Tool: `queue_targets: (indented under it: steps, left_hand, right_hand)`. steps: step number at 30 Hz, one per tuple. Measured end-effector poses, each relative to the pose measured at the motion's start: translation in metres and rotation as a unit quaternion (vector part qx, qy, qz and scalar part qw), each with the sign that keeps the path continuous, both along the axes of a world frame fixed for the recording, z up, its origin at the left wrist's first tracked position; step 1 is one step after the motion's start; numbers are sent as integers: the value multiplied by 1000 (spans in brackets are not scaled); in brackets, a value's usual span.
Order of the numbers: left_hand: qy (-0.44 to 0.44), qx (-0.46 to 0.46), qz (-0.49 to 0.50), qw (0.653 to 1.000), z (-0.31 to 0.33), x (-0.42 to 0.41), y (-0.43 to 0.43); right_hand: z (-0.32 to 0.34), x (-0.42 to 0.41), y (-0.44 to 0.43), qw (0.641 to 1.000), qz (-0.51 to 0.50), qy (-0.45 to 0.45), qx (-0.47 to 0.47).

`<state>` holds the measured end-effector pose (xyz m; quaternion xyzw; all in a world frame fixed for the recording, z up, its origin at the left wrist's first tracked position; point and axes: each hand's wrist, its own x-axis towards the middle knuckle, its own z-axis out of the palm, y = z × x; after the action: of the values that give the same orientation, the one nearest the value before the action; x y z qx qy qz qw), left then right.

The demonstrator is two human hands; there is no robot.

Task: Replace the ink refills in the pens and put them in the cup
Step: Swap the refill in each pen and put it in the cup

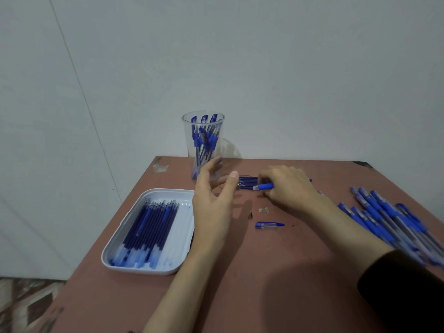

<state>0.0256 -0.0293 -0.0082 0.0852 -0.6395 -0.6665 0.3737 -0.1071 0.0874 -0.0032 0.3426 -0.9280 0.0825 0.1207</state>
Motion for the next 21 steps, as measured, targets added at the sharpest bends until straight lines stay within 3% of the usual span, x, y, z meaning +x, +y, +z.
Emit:
queue_targets:
  steps: [4,6,8,11,12,14,21]
  left_hand:
    - [-7,-95,61,994,3,9,-8]
    - [-53,-182,112,976,3,17,-22]
    - [-153,-302,160,927,0,25,-45]
    - [-350,-451,153,806,-3,37,-80]
    - [-403,-469,137,774,-2,41,-86]
    - [-453,-480,122,741,1,47,-89]
    - [-476,-490,133,718,3,45,-85]
  right_hand:
    - [-3,7,1,999,-23,5,-36]
    - [-5,16,4,997,-34,9,-71]
    - [-9,28,6,994,-43,9,-102]
    - [-14,46,2,991,-31,9,-127]
    - [-15,50,0,991,-24,9,-133]
    - [-16,57,-3,989,-15,2,-150]
    - [-18,73,-3,983,-2,-28,-179]
